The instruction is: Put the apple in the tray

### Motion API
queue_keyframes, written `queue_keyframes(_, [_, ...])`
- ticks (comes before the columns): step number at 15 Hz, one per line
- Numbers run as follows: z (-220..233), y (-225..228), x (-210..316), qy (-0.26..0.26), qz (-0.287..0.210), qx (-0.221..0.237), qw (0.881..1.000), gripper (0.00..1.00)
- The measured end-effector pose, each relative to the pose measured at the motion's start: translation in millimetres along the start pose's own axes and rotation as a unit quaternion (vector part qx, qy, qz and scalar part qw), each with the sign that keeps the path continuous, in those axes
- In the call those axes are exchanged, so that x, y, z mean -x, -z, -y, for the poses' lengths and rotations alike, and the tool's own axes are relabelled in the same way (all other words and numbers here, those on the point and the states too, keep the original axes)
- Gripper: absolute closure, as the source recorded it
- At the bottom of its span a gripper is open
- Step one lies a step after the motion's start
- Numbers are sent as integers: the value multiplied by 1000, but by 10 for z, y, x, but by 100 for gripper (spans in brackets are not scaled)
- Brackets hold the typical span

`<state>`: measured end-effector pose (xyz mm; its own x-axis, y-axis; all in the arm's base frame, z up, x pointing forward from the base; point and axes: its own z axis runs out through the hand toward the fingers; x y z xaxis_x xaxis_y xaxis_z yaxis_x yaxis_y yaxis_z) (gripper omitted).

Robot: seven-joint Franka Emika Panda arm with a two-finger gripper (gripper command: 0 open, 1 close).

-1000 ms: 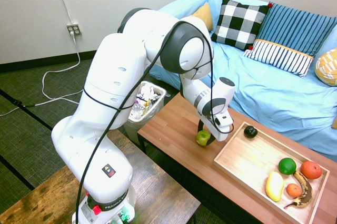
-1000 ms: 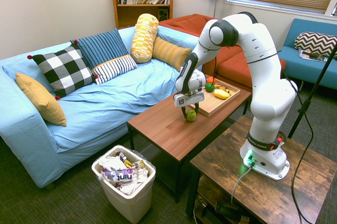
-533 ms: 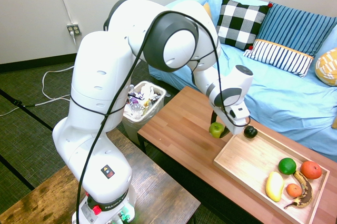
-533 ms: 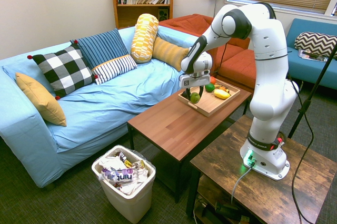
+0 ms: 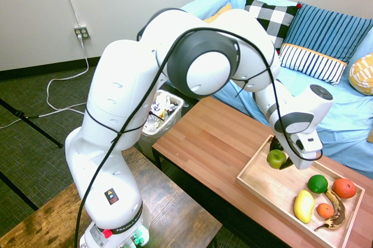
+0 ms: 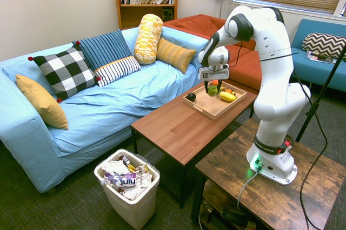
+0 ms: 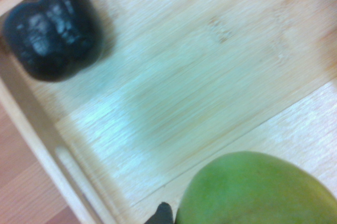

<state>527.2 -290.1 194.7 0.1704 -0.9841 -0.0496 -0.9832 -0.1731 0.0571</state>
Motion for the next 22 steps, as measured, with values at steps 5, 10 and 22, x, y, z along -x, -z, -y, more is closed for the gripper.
queue_keyframes(5, [96,-345,-220,-7,9,6,1000,100])
queue_keyframes(10, [188,-652,-277,-7,17,14,1000,100])
queue_keyframes(22, [164,-813,-347,7,25,19,999,0])
